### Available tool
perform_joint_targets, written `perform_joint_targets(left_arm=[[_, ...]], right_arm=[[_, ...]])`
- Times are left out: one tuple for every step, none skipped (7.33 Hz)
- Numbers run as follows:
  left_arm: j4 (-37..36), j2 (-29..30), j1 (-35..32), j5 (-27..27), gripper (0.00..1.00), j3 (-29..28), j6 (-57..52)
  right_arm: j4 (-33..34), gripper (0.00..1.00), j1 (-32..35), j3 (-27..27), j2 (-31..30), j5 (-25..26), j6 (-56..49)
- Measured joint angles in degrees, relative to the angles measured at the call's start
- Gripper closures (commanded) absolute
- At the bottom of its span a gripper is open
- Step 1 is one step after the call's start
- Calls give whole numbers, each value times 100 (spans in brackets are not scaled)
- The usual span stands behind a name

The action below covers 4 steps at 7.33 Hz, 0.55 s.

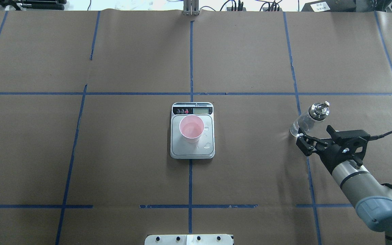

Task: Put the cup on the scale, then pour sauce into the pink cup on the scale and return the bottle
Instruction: 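Open the right gripper and release the glass bottle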

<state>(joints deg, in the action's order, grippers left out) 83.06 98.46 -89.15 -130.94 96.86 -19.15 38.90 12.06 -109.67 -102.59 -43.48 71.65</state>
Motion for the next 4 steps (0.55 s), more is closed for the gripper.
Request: perform_joint_targets(left_arm=[[0, 1, -3, 18, 0, 0, -1], [0, 1, -4, 27, 0, 0, -1], [0, 2, -5, 31, 0, 0, -1], [0, 1, -6, 32, 0, 0, -1]], right_arm=[[2, 0, -116, -139, -274, 92, 44], [3, 0, -190, -218, -454, 156, 67], [3, 0, -230, -340, -613, 171, 79], [4, 0, -254, -558, -825, 137, 84]])
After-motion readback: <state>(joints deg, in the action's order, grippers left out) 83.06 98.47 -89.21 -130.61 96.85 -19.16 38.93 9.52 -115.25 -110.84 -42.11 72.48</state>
